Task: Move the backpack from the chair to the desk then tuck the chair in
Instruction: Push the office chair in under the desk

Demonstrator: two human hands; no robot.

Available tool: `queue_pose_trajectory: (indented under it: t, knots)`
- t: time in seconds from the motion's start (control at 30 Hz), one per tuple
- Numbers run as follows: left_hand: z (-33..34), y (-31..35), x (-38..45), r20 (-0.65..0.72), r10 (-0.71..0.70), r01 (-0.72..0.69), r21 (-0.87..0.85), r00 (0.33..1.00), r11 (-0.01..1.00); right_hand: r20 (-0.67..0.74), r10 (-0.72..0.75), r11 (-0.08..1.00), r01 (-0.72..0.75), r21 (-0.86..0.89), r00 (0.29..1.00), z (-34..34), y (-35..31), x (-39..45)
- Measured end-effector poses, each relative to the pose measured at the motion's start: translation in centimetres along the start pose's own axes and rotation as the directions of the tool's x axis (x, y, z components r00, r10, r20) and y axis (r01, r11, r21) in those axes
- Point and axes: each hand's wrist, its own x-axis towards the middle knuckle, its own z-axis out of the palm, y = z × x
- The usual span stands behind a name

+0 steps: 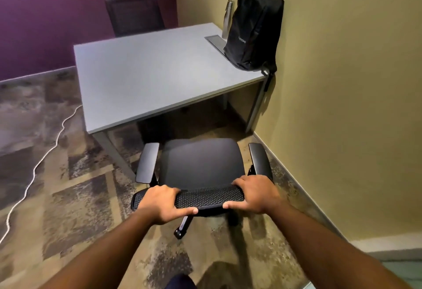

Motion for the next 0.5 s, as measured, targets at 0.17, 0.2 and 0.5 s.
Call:
queue_pose_trajectory:
  t: [0.17,0.2,0.5]
  knots:
    - [-0.5,1.9,3.8,-0.024,-0.063,0.062,-0.019,0.998,0.998,0.034,-0.05,0.998,0.051,-0.025,0.998,-1.4,4.4,3.5]
    - [-0.7,2.1,4.7,-0.026,-0.077,0.076,-0.02,0.997,0.997,0.042,-0.06,0.998,0.061,-0.034,0.997,-1.7,5.3,4.3]
    - [-2.2,4.5,11.9,0.008,-0.167,0.167,-0.004,0.986,0.986,0.064,-0.131,0.99,0.134,-0.044,0.989,-3.3,12.8,10.9]
